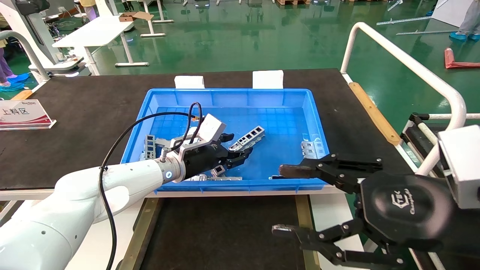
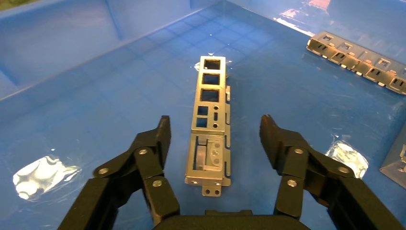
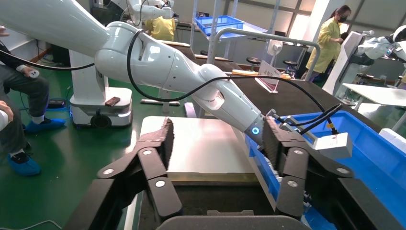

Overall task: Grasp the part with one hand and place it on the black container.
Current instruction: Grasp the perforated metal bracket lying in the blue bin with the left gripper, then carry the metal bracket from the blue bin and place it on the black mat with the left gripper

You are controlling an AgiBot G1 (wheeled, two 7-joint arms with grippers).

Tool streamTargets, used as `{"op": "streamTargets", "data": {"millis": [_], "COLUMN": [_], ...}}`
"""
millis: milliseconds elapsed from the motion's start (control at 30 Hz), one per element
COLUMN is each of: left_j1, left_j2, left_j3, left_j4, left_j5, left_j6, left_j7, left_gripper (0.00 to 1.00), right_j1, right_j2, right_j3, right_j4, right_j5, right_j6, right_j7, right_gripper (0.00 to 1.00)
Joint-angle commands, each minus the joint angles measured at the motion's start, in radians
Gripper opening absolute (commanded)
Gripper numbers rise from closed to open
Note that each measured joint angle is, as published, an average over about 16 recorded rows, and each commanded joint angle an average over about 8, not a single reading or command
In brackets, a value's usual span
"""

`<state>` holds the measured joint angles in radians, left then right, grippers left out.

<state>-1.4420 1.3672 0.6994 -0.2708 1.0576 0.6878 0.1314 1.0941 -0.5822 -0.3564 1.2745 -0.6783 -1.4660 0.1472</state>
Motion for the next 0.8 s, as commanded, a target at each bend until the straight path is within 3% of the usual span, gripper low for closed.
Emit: {"op": "streamTargets", "data": {"millis": [33, 800], "left_j1": [0.005, -0.002], "left_j2": [0.000, -0.006], "left_j3": [0.014, 0.113], "left_j4": [-0.005, 0.000], "left_j5": [-0.014, -0.166], "left_j6": [-0.006, -0.029], "left_j7": [-0.002, 0.015], "left_gripper": [0.00, 0.00], "right_j1": [0.000, 0.000], "right_j2": [0.000, 0.000], "right_j3": [0.000, 0.000], "right_j4": [0.000, 0.000], "right_j5": [0.000, 0.000], "right_j6": [0.000, 0.000], "right_j7": [0.000, 0.000], "right_gripper": [0.00, 0.00]}}
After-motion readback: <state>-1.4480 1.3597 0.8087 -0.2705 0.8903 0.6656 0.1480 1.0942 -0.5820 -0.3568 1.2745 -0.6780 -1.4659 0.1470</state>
